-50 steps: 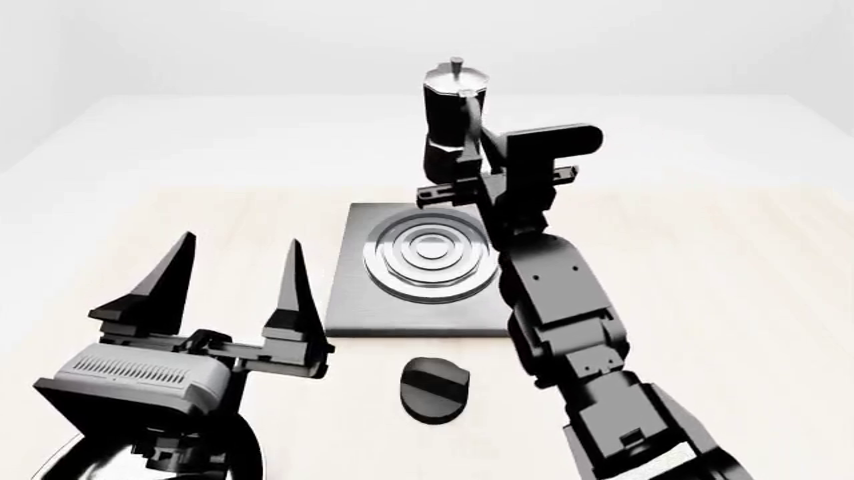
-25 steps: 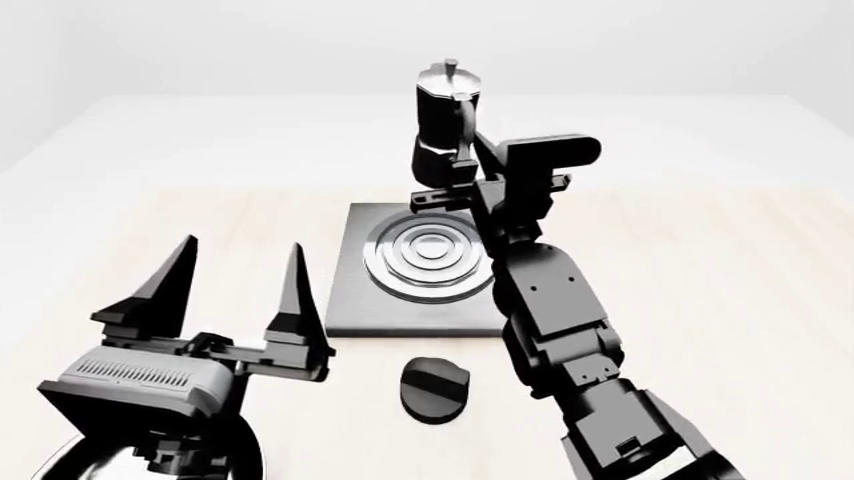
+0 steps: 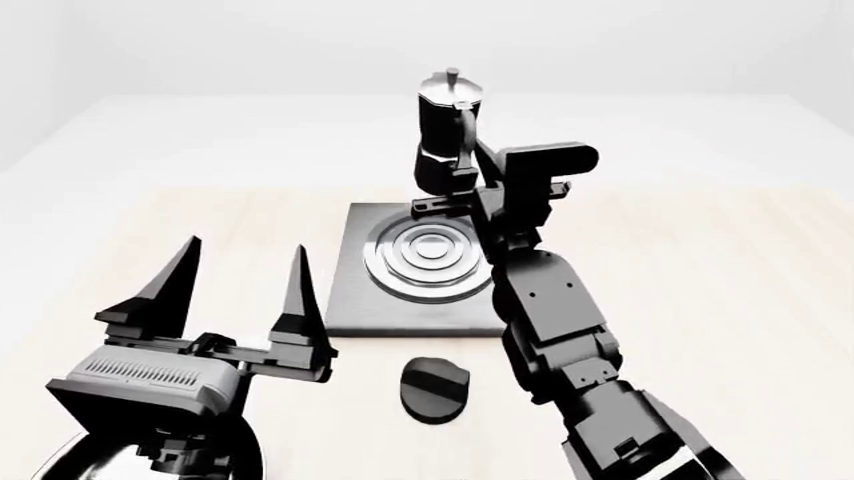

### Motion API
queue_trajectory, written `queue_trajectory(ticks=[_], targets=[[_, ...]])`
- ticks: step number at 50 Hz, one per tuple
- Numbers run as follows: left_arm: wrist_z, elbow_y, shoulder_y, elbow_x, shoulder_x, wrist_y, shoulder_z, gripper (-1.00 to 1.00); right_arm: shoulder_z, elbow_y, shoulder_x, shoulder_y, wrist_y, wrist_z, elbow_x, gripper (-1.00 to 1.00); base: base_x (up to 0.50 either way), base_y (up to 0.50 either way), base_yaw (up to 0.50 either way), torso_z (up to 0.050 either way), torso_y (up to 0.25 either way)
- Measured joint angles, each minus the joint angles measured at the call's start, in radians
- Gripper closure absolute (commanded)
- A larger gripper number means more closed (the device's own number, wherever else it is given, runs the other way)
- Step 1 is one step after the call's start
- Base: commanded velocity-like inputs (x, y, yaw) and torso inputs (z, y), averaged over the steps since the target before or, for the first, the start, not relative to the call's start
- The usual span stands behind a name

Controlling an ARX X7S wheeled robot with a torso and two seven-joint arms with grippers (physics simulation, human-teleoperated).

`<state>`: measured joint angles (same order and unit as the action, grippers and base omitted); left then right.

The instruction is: Turn on the stove and put the moka pot on it.

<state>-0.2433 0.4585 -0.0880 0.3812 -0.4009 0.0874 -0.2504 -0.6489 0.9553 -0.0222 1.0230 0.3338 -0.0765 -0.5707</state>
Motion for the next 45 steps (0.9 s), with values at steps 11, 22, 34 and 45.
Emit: queue_trajectory(ticks=[11,22,34,45], targets=[[-0.002,-0.004,0.001,-0.002,-0.001,0.004,-0.002,-1.00,-0.024,0.012,-0.001,-0.007,0.019,-0.002,-0.018,1.00,0.00,0.00,0.00,0.000,-0.075],[-0.002,-0.010,0.003,-0.002,-0.001,0.010,-0.005,-1.00,-0.052,0.049,0.005,-0.016,0.068,0.006,-0.042,1.00,0.00,0.00,0.00,0.000,-0.098],[-0.002,-0.016,0.005,0.000,-0.001,0.017,-0.007,-1.00,-0.076,0.039,-0.002,-0.022,0.114,-0.002,-0.068,1.00,0.00,0.00,0.00,0.000,-0.104],[-0.002,-0.020,0.005,0.001,0.000,0.021,-0.010,-1.00,-0.093,0.028,-0.008,-0.025,0.131,-0.014,-0.082,1.00,0.00,0.00,0.00,0.000,-0.105]])
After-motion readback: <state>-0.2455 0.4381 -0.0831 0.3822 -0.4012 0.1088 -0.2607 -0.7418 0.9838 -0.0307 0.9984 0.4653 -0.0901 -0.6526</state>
